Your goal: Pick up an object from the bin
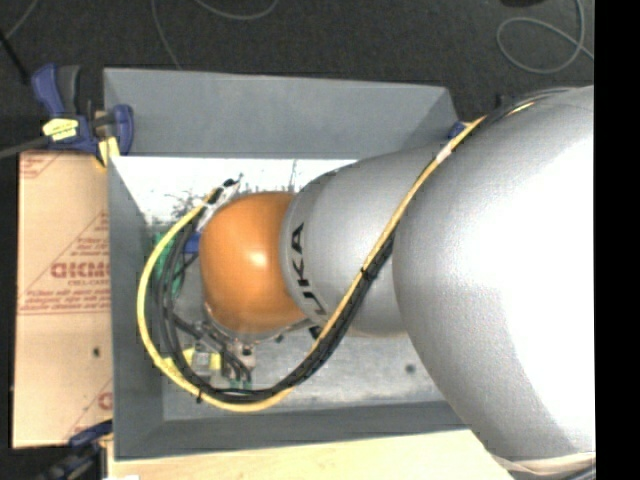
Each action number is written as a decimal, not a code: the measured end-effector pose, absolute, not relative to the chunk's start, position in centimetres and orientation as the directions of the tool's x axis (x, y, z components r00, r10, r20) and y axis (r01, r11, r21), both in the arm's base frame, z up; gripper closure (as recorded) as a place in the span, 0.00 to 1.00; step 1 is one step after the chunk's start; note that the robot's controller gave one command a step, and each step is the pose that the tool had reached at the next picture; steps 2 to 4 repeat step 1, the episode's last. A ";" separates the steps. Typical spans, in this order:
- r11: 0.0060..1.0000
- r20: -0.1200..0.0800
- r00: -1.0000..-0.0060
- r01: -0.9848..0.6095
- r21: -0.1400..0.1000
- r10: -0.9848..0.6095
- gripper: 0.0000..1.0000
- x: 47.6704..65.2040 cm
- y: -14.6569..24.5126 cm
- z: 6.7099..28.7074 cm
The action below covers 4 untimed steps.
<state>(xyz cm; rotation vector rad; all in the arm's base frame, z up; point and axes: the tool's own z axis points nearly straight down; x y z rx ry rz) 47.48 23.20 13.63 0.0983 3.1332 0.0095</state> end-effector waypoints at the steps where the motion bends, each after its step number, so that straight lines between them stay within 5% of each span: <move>1: 0.998 -0.008 -0.998 0.063 0.007 0.063 1.00 47.5 23.2 14.7; 4: 0.998 -0.008 -0.998 0.063 0.007 0.063 1.00 47.5 23.2 14.7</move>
Offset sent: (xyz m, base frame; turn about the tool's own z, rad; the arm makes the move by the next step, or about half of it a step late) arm 0.0000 0.0000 0.0246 0.0000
